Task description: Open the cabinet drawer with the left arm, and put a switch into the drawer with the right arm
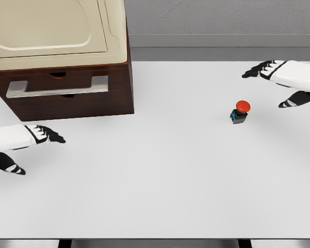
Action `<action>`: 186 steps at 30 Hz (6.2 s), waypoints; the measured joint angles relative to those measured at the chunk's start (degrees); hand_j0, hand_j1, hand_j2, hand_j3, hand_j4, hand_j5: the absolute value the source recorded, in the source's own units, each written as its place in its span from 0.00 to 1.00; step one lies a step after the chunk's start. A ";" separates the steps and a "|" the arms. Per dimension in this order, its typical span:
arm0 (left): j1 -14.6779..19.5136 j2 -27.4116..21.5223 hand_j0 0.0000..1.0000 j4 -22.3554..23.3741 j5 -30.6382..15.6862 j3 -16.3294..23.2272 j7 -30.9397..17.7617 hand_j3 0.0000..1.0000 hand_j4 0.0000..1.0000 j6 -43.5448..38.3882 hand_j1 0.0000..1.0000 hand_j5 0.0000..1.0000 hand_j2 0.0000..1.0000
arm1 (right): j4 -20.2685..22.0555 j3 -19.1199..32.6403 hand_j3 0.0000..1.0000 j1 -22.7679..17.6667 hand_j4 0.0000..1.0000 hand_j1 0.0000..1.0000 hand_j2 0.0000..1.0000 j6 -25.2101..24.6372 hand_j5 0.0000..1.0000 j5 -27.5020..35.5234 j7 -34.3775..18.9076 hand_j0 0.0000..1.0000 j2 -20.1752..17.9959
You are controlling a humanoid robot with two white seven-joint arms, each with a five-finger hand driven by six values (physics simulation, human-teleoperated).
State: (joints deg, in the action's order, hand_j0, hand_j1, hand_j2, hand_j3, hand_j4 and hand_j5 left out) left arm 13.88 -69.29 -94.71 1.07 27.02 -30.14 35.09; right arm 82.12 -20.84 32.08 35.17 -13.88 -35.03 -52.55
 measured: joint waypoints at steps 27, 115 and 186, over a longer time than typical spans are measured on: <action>35.60 9.63 1.00 -6.25 -6.72 15.07 -4.67 1.00 1.00 0.03 1.00 1.00 1.00 | -4.87 -10.53 1.00 6.77 1.00 1.00 1.00 -0.02 1.00 -10.56 0.00 1.00 4.45; 39.99 -8.56 1.00 -6.48 -33.05 38.07 0.76 1.00 1.00 -25.95 1.00 1.00 1.00 | -12.56 -18.76 1.00 11.34 1.00 1.00 1.00 -0.03 1.00 -16.19 0.01 1.00 9.19; 42.83 -15.08 1.00 -6.46 -34.07 38.56 -4.87 1.00 1.00 0.00 1.00 1.00 1.00 | -12.52 -18.67 0.42 10.99 0.42 0.42 0.42 -0.20 0.42 -15.76 0.15 0.42 9.06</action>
State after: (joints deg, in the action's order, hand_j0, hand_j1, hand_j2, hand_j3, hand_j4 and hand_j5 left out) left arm 56.71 -84.37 -101.16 -33.00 65.58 -35.02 35.08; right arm 69.60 -39.51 43.07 34.96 -29.64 -34.88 -43.49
